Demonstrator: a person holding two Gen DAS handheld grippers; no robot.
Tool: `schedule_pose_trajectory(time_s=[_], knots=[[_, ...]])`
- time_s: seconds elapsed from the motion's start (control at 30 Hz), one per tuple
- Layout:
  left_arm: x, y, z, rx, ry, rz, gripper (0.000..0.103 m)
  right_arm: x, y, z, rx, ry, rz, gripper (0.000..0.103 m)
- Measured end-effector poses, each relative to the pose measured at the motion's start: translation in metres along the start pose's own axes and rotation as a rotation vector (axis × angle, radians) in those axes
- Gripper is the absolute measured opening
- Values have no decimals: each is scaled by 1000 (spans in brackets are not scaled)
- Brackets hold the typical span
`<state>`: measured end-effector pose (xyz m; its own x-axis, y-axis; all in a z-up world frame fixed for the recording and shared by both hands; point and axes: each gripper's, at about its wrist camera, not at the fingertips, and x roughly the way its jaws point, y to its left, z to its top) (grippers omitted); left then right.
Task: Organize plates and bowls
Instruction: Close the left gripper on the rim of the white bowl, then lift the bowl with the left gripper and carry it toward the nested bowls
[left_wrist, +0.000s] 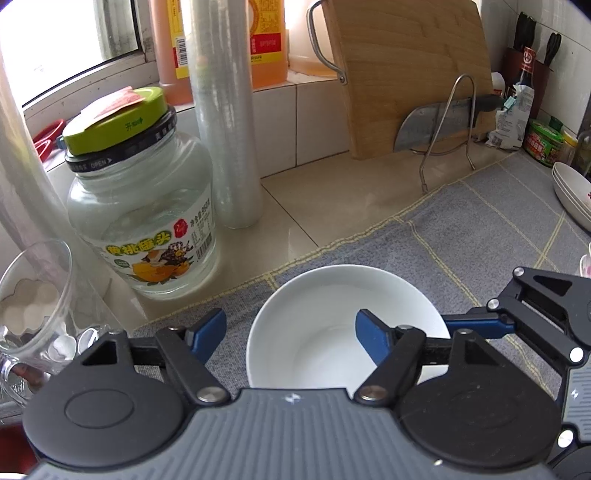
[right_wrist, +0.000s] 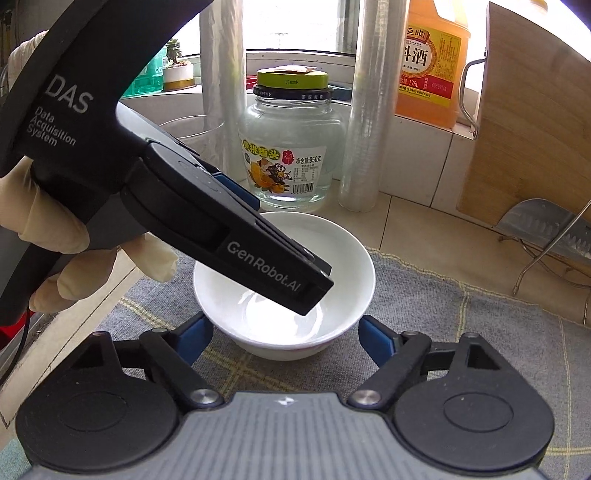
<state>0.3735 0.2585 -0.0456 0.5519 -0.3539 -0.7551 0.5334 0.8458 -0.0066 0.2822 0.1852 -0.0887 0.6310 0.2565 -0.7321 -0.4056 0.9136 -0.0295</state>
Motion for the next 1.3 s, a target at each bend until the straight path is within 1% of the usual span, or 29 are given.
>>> schedule_pose_trajectory(time_s=[0.1, 0.17, 0.27, 0.33, 0.57, 0.77, 0.87, 1.0, 1.3], knots=[[1, -1, 1, 11, 6, -13, 73, 0, 0, 1, -3, 1, 2, 88], [2, -1, 1, 17, 13, -25, 66, 0, 1, 1, -9, 0, -1, 88], [3, -1, 2, 26, 22, -38, 61, -1, 3, 1, -16, -1, -4, 88], [3, -2, 2, 37, 28, -57, 60, -1, 2, 1, -16, 0, -3, 88], [3, 2, 6, 67, 72, -108, 59, 0, 2, 2, -18, 3, -3, 88], [5, 11, 14, 86, 120, -175, 58, 0, 1, 2, -18, 5, 0, 88], [7, 14, 17, 93, 133, -197, 55, 0, 2, 2, -20, 4, -1, 88], [9, 19, 22, 90, 164, -243, 54, 0, 1, 2, -19, 6, 1, 88], [10, 22, 26, 92, 193, -277, 54, 0, 1, 2, -26, 5, -2, 88]])
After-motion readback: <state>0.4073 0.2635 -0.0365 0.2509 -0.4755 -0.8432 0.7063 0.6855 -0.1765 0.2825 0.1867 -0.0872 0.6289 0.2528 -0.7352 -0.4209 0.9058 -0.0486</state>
